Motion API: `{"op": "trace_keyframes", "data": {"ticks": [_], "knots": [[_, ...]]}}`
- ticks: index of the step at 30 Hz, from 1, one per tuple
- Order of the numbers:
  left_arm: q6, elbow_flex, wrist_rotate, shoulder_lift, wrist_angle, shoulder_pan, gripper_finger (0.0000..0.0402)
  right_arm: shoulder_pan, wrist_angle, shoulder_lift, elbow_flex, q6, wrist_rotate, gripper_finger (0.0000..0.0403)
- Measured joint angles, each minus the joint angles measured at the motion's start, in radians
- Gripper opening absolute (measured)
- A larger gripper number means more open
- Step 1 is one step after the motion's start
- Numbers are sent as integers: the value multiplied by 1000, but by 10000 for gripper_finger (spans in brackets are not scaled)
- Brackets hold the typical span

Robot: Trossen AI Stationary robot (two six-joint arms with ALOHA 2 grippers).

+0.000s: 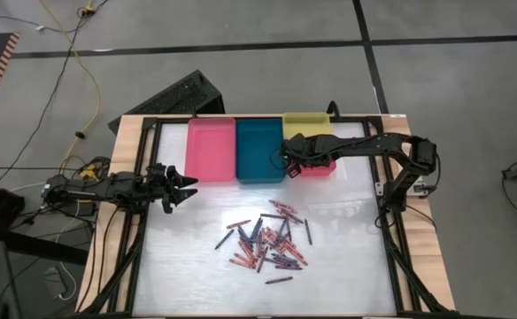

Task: Sort crayons
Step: Put the red crayon into the red bin, then put the violet crayon into the blue bin

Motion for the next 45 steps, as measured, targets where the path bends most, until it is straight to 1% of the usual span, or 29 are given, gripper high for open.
{"op": "trace_keyframes", "data": {"ticks": [7, 11, 14, 20, 23, 29, 32, 34, 37, 39, 41, 45], "knots": [[0, 0, -1, 0, 0, 0, 245, -17, 36, 0, -26, -26, -4, 15], [0, 0, -1, 0, 0, 0, 245, -17, 47, 0, -26, -79, -22, 31], [0, 0, -1, 0, 0, 0, 245, -17, 47, 0, -26, -101, -60, 46], [0, 0, -1, 0, 0, 0, 245, -22, 53, 0, -26, -104, -61, 67], [0, 0, -1, 0, 0, 0, 245, -21, 81, 0, -23, -138, -61, 73], [0, 0, 0, 0, 0, 0, 245, 29, 93, 0, 34, -180, -68, 77], [0, 0, 0, 0, 0, 0, 245, 66, 66, 0, 78, -179, -110, 77], [0, 0, 0, 0, 0, 0, 245, 92, 29, -2, 105, -148, -172, 77], [0, 0, 0, 0, 0, 0, 245, 135, -35, -2, 126, -30, -303, 77], [0, 0, 0, 0, 0, 0, 245, 169, -86, -2, 129, 36, -372, 77], [0, 0, 1, 0, 0, 0, 245, 210, -154, -2, 129, 107, -395, 77], [-4, 0, 8, 0, 0, 0, 245, 314, -292, -2, 129, 264, -390, 77]]}}
